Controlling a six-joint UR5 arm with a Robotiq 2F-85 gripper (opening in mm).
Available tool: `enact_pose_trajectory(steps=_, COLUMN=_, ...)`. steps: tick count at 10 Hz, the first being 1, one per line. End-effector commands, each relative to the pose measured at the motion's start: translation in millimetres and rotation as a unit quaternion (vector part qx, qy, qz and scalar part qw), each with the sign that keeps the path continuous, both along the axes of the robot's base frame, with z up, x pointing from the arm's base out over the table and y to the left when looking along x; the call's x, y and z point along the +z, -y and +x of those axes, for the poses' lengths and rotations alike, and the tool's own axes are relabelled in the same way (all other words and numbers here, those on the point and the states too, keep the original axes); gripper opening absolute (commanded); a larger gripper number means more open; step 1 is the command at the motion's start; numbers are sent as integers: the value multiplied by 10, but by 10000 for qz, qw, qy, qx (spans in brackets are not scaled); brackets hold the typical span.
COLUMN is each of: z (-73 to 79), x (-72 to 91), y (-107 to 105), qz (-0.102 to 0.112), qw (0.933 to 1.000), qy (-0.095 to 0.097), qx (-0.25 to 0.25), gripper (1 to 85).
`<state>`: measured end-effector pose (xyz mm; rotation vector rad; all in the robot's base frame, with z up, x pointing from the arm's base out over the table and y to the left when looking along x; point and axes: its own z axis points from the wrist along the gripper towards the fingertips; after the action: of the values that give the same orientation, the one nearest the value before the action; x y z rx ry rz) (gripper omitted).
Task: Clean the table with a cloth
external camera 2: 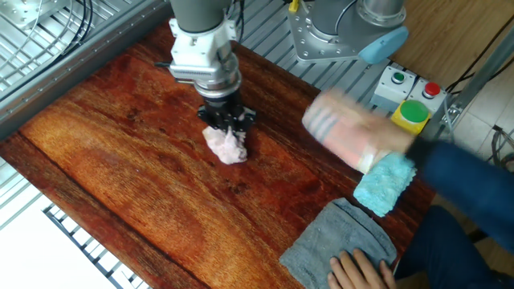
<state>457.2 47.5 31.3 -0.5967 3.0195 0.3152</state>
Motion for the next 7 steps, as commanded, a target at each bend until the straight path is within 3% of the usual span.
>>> enact_pose_trajectory(steps=1, z=-27, x=223, y=-489, qz=43, qw=9953, qy=-375, qx=-894, gripper=10)
enact_pose_trajectory(steps=3, z=-36, x=319, y=-529, qz=-59, qw=9949, qy=-467, qx=-893, gripper=10)
enact_pose_trajectory(steps=4, z=-80, x=327, y=-501, qz=-111, qw=9956, qy=-537, qx=-756, gripper=53)
enact_pose_trajectory(steps=6, z=-30, x=410, y=-566, qz=124, qw=9982, qy=-428, qx=-411, gripper=657)
enact_pose_trajectory(steps=7, z=-77, x=479, y=-520, qz=82, qw=9980, qy=-515, qx=-354, gripper=743)
